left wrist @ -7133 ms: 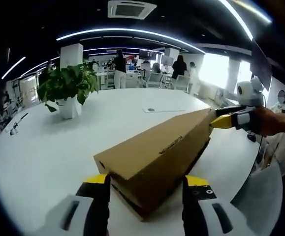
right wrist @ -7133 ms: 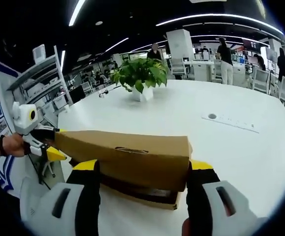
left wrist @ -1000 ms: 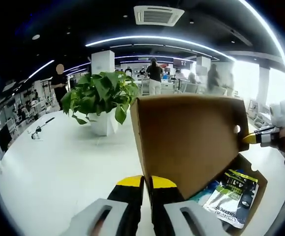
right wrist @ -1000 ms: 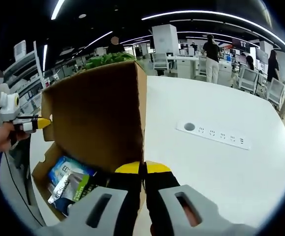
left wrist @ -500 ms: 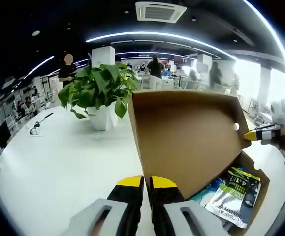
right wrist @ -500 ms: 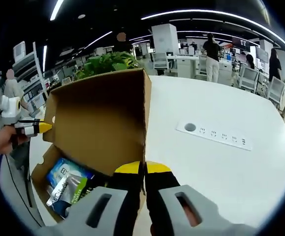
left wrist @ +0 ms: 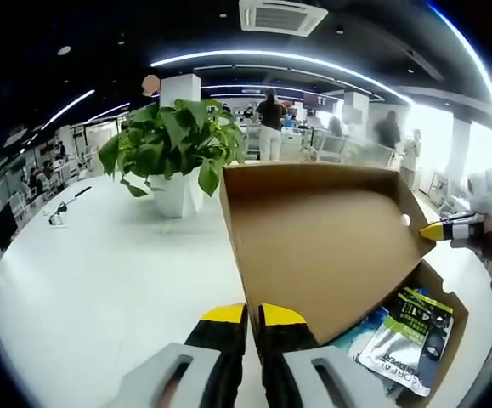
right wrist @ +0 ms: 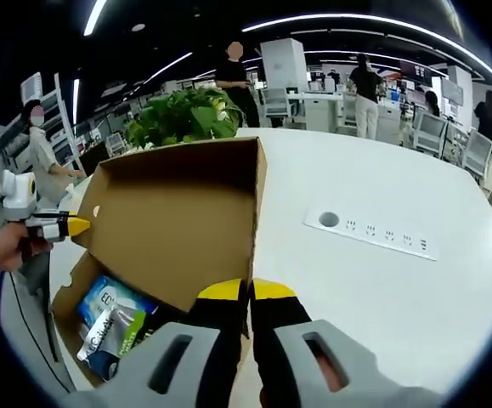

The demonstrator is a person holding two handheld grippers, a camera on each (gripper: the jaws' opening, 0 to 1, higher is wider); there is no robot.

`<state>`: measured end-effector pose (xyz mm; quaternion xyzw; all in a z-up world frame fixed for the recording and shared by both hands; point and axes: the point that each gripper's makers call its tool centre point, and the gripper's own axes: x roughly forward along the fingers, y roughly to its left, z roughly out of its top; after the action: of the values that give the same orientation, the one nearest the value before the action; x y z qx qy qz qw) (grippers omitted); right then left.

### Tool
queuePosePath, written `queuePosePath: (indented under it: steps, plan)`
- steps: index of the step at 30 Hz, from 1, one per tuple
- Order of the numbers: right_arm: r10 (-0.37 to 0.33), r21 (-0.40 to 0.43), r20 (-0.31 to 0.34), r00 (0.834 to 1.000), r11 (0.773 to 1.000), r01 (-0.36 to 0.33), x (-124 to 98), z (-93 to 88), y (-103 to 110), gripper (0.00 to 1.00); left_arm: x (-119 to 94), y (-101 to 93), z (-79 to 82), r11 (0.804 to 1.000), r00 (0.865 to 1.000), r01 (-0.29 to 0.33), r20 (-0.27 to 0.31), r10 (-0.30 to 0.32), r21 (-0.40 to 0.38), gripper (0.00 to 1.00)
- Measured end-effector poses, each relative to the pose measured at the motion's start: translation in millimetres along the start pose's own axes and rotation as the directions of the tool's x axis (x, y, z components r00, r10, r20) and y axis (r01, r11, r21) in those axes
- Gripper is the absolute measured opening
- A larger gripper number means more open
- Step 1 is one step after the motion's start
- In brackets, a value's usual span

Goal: Operate the shoe box by opening the lid, removing the specified soft item, and placing it in the target area until the item is outside and the box remains undamaged.

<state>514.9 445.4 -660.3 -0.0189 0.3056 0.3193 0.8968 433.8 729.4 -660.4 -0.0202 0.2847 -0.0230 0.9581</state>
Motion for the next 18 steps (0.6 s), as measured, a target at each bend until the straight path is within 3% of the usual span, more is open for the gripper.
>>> queuePosePath:
  steps: [18]
  plan:
    - [-0.001, 0.009, -0.023, 1.000, 1.000, 0.001, 11, -1.2, -4, 0.01, 10, 2.3, -9.7, 1.000, 1.000, 0.007, -0.027, -0.008, -0.030, 0.05]
